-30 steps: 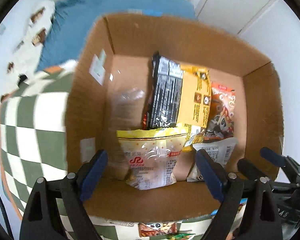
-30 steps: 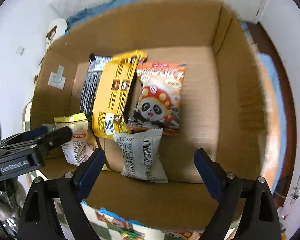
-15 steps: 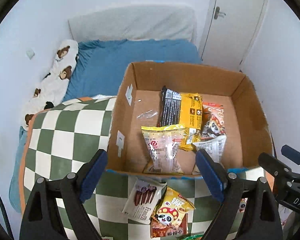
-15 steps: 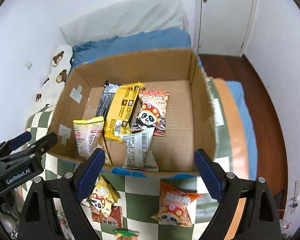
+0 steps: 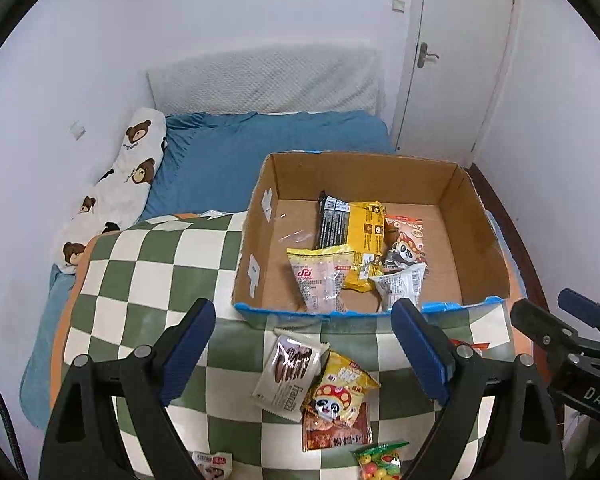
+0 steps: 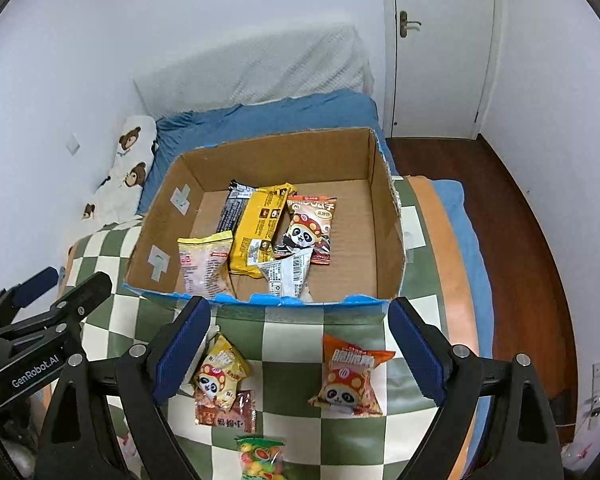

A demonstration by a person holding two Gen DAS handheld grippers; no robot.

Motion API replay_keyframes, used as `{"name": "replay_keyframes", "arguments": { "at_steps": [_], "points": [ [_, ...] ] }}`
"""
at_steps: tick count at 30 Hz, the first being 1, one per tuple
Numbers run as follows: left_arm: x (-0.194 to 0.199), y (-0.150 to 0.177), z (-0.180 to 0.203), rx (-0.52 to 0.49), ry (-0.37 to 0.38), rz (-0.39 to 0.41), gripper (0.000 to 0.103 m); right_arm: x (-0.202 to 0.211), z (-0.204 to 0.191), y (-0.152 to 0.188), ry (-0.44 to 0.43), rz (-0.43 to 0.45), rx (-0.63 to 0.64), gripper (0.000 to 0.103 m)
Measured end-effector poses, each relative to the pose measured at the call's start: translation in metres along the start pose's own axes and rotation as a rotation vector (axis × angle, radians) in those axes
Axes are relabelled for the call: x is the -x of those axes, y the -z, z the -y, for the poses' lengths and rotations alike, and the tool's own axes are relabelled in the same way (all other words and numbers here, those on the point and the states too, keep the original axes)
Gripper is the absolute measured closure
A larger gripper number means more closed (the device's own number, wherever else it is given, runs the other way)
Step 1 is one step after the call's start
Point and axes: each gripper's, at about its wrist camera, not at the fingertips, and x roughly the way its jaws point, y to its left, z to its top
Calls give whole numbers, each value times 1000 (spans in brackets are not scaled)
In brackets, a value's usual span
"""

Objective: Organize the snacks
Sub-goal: 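Withdraw both tools from the box toward the remaining snacks, then grasp the white-and-red stick packet with left tool while right tool grasps green candy bag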

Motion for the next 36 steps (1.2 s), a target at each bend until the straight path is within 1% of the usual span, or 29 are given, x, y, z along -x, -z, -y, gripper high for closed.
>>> {"name": "replay_keyframes", "arguments": {
  "at_steps": [3,6,9,11,12,15,18,19,20,21,23,25,27,28,30,31,32,33,34,35,36],
  "points": [
    [10,10,-8,23,7,-13,13,10,0,9,-22,2,-16,11],
    [12,30,-21,46,9,-67,13,13,-1,29,-57,-33,-40,10],
    [6,60,-40,78,-9,-149,13,4,-1,62,-97,-119,-64,10],
    [-3,88,-57,116,-35,-234,13,-8,0,83,-116,-179,-86,10],
    [-7,101,-65,136,-37,-269,13,-18,2,101,-133,-227,-112,10],
    [-26,155,-98,254,-49,-422,13,-43,3,138,-154,-330,-157,10],
    [-55,216,-128,428,11,-618,13,-67,2,170,-155,-412,-173,10],
    [-62,231,-134,483,37,-663,13,-73,1,177,-155,-430,-173,10],
    [-73,253,-142,562,69,-723,13,-78,0,182,-157,-448,-171,10],
    [-81,270,-148,632,86,-767,15,-87,-3,188,-156,-468,-164,10],
    [-96,296,-155,759,125,-812,15,-96,-7,193,-147,-484,-148,11],
    [-108,312,-159,851,150,-825,15,-106,-12,198,-129,-491,-123,10],
    [-119,322,-161,907,140,-832,15,-116,-18,200,-121,-502,-109,10],
    [-125,326,-162,931,136,-825,15,-120,-21,201,-118,-508,-102,10],
    [-129,324,-160,929,103,-794,16,-130,-28,203,-112,-524,-89,11],
    [-129,320,-156,903,81,-772,19,-134,-31,205,-111,-529,-83,11],
    [-129,314,-150,853,59,-749,25,-140,-35,207,-103,-541,-74,11],
    [-129,308,-144,800,39,-737,31,-143,-37,209,-99,-547,-71,14],
    [-129,303,-137,742,22,-726,34,-148,-39,213,-96,-557,-69,21],
    [-128,296,-126,661,11,-705,37,-152,-41,216,-95,-566,-70,26],
    [-128,292,-118,601,1,-690,38,-155,-41,219,-82,-574,-67,35]
  ]
}}
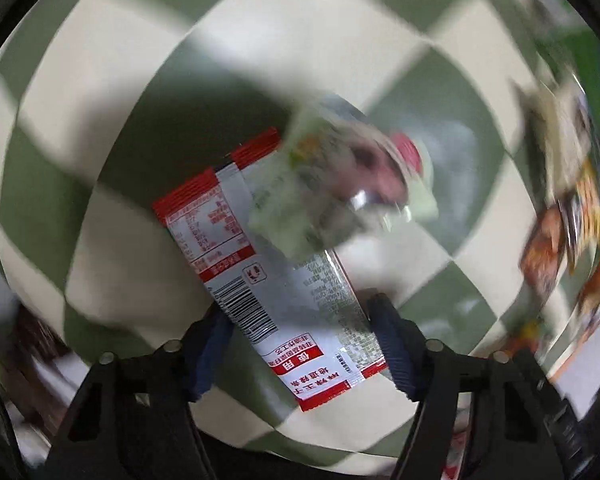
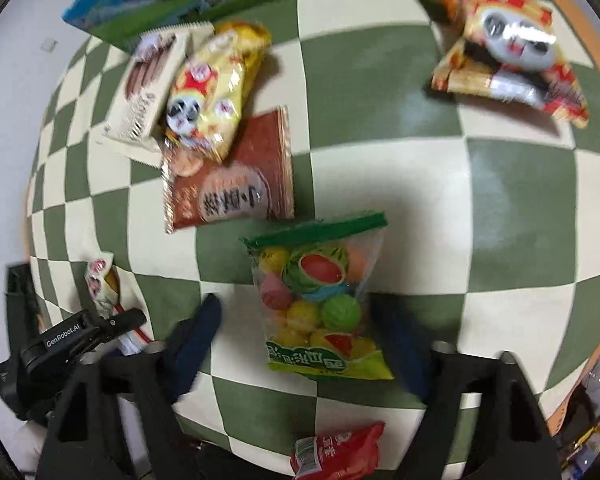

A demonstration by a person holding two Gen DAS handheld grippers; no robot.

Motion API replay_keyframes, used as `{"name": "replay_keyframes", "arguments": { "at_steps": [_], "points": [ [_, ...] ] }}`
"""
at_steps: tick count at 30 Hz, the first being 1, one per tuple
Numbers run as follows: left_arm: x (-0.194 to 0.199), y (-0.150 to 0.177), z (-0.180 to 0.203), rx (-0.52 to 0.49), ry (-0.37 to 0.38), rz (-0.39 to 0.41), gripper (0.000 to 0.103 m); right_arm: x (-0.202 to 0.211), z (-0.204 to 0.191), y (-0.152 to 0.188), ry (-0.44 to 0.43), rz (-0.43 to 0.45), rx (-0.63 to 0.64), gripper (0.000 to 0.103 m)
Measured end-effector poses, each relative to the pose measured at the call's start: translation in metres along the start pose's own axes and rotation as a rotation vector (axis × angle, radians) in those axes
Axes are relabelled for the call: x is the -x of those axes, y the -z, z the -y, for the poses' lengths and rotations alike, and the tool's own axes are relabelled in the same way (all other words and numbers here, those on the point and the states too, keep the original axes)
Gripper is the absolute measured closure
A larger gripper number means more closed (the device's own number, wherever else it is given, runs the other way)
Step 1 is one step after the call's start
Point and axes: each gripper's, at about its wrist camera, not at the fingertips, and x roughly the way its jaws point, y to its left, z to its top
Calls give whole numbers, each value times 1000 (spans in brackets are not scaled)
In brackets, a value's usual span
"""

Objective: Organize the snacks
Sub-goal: 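Grasp the white-and-red stick packet with left tool while right tool grasps green candy bag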

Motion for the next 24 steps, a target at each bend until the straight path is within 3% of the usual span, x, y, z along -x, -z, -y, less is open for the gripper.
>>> {"name": "replay_keyframes", "arguments": {
  "at_steps": [2,4,8,9,12,16,19,21,24],
  "points": [
    [2,8,25,-148,-52,44,38,-2,2,3,22,12,12,46],
    [0,19,51,-304,-92,62,38,-1,6,6,15,21,25,49],
    [-6,48,93,-563,-130,55,38,1,16,18,41,0,59,50],
    [-8,52,97,-579,-129,48,38,1,17,20,50,-8,71,50],
    [-13,51,94,-499,-73,1,32,0,20,26,58,-32,88,49],
    [-18,39,72,-250,51,-61,32,-5,25,23,24,-36,9,42],
    [-19,32,64,-137,74,-67,35,-9,24,19,32,-20,-9,40],
    [-17,33,73,-187,28,-36,49,-10,24,18,44,-6,-15,44],
    [-14,48,90,-301,-32,6,55,-9,28,20,57,19,6,51]
  ]
}}
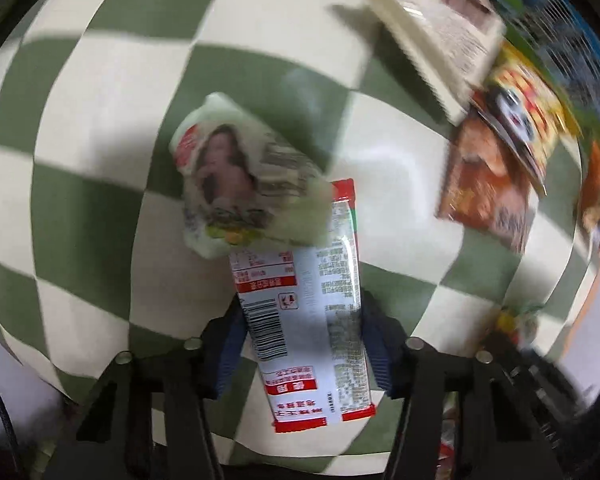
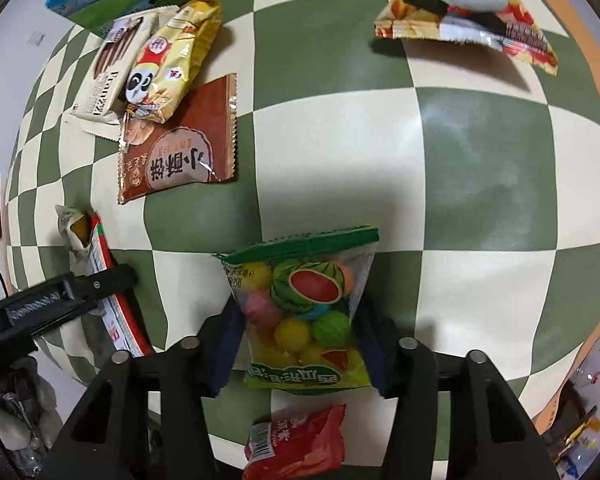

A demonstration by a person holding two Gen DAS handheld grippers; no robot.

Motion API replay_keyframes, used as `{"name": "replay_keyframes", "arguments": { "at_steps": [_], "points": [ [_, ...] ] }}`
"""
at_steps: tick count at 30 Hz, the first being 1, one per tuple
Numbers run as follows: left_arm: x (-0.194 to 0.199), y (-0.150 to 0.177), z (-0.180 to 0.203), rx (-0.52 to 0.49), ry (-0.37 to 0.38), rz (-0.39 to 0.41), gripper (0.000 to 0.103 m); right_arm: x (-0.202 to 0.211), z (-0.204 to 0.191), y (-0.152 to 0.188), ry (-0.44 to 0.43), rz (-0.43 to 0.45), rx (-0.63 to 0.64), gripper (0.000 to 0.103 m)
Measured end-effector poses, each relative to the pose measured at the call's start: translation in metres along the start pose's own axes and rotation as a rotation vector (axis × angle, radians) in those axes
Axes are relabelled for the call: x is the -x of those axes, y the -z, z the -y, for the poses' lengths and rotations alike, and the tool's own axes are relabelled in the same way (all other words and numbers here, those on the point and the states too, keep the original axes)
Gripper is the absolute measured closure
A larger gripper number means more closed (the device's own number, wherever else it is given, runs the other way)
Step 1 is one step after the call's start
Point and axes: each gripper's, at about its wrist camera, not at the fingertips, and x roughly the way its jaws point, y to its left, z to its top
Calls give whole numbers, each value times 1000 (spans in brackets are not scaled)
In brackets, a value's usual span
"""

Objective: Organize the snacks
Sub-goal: 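Grasp the white-and-red stick packet with left tool while right tool grasps green candy bag, then carry both packets into the cardboard box and open both tools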

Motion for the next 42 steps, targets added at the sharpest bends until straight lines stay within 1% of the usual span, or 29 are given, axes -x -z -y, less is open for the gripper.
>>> {"name": "replay_keyframes", "arguments": {
  "at_steps": [2,3,5,10,13,15,17,20,22,23,24,25,26,29,30,31,34,35,36,39,42],
  "points": [
    [3,6,15,-60,-27,19,56,2,1,4,-11,7,2,53],
    [6,-1,31,-79,-34,24,57,2,-5,5,-17,9,-3,54],
    [11,7,45,-136,-51,43,57,8,-6,5,-32,12,-7,54],
    [30,16,77,-234,-71,104,58,31,-7,6,-68,38,-9,55],
    [50,19,86,-263,-49,145,58,49,-4,3,-94,65,-14,55],
    [67,25,89,-276,-16,173,58,62,-4,1,-118,84,-17,55],
    [89,22,103,-297,7,217,58,75,-3,-4,-143,110,-17,55],
    [123,6,113,-308,67,261,58,103,-7,-17,-181,163,-14,55],
    [153,-18,117,-332,95,311,58,122,-11,-27,-204,196,-13,55],
    [169,-42,116,-344,106,336,58,135,-11,-34,-220,217,-15,55],
    [194,-59,100,-352,115,353,58,147,-11,-39,-231,236,-14,55],
    [208,-67,107,-364,130,371,58,157,-10,-47,-241,252,-11,55],
    [226,-78,102,-370,141,381,58,166,-9,-55,-249,269,-10,55],
    [252,-117,117,-397,153,416,58,192,-12,-83,-272,320,-3,55],
    [255,-139,119,-403,156,421,58,201,-11,-94,-274,338,-1,55],
    [261,-152,125,-412,156,425,58,210,-11,-108,-266,358,8,55],
    [264,-186,137,-432,147,418,57,227,-12,-147,-215,407,28,55],
    [262,-204,143,-435,142,409,57,229,-13,-160,-196,414,33,55],
    [259,-218,146,-435,136,400,57,230,-13,-182,-178,418,31,55],
    [242,-260,155,-442,108,355,57,228,-8,-226,-121,411,30,55],
    [215,-299,159,-448,64,304,57,212,4,-276,-66,372,12,55]
  ]
}}
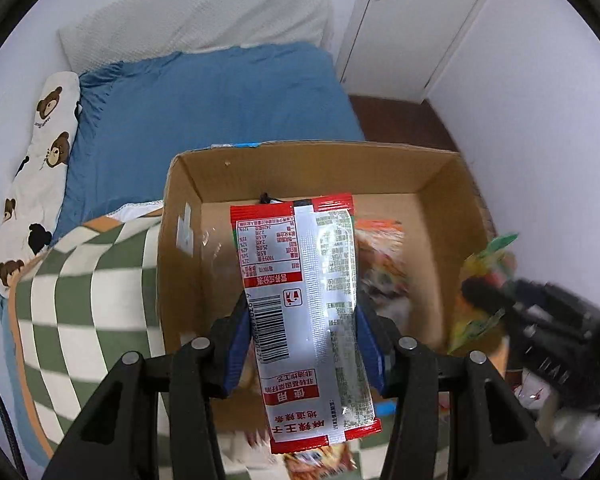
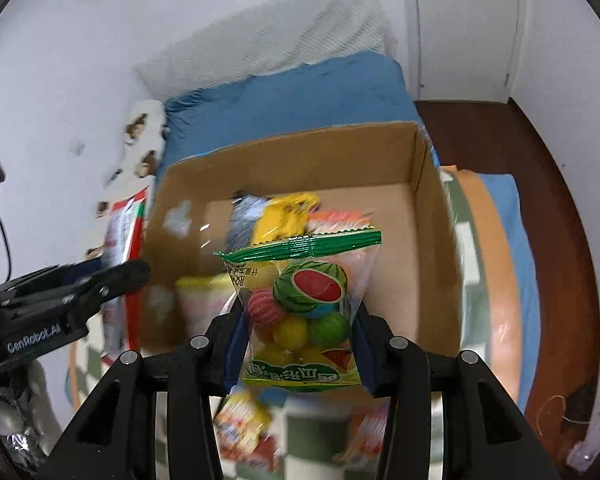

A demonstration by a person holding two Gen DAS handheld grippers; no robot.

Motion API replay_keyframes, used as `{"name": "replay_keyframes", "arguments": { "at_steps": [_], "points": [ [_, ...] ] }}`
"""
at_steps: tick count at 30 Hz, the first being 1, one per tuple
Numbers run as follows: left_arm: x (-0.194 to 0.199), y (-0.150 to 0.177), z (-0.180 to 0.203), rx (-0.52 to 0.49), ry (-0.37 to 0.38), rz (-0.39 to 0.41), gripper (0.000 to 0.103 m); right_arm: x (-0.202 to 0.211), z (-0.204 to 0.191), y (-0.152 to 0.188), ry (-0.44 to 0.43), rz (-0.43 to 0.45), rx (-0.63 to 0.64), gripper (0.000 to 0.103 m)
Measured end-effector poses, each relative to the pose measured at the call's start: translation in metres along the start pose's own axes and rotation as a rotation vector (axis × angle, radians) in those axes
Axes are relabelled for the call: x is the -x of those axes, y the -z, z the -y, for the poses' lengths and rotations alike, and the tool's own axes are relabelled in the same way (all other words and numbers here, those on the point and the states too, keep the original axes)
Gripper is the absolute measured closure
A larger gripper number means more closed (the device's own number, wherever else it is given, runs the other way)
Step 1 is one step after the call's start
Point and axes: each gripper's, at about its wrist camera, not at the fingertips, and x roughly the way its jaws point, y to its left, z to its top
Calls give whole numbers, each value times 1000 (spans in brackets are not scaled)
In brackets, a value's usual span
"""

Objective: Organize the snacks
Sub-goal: 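Carry both packets into the cardboard box and open both tools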

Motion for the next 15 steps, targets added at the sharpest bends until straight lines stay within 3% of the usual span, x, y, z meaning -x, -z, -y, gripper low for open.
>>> {"name": "replay_keyframes", "arguments": {
  "at_steps": [7,15],
  "points": [
    [-78,-48,-38,51,-37,-142,57,-68,31,-59,95,-100,-22,55],
    [-120,-60,-54,62,-76,-219,56,-115,40,-78,164,-164,8,55]
  ]
}}
